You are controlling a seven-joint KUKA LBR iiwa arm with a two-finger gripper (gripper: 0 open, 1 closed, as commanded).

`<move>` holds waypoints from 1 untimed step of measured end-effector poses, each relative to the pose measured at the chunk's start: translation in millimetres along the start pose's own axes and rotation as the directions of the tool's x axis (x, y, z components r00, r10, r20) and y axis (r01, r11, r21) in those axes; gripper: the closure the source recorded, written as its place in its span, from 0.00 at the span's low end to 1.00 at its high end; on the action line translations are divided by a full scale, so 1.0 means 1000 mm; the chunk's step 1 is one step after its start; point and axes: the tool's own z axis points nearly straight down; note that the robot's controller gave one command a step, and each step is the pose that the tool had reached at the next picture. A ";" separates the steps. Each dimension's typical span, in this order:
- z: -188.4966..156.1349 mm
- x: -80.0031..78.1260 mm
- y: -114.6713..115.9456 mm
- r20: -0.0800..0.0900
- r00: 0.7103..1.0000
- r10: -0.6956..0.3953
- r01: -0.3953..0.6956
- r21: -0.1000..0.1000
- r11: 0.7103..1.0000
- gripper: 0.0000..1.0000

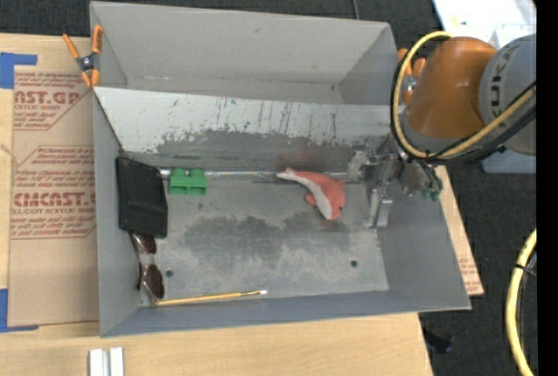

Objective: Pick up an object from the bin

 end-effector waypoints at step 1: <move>0.026 -0.001 0.037 0.004 1.000 0.001 -0.001 -0.001 1.000 0.00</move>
Offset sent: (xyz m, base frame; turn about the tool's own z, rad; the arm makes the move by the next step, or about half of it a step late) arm 0.0004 0.0542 -0.0310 0.1491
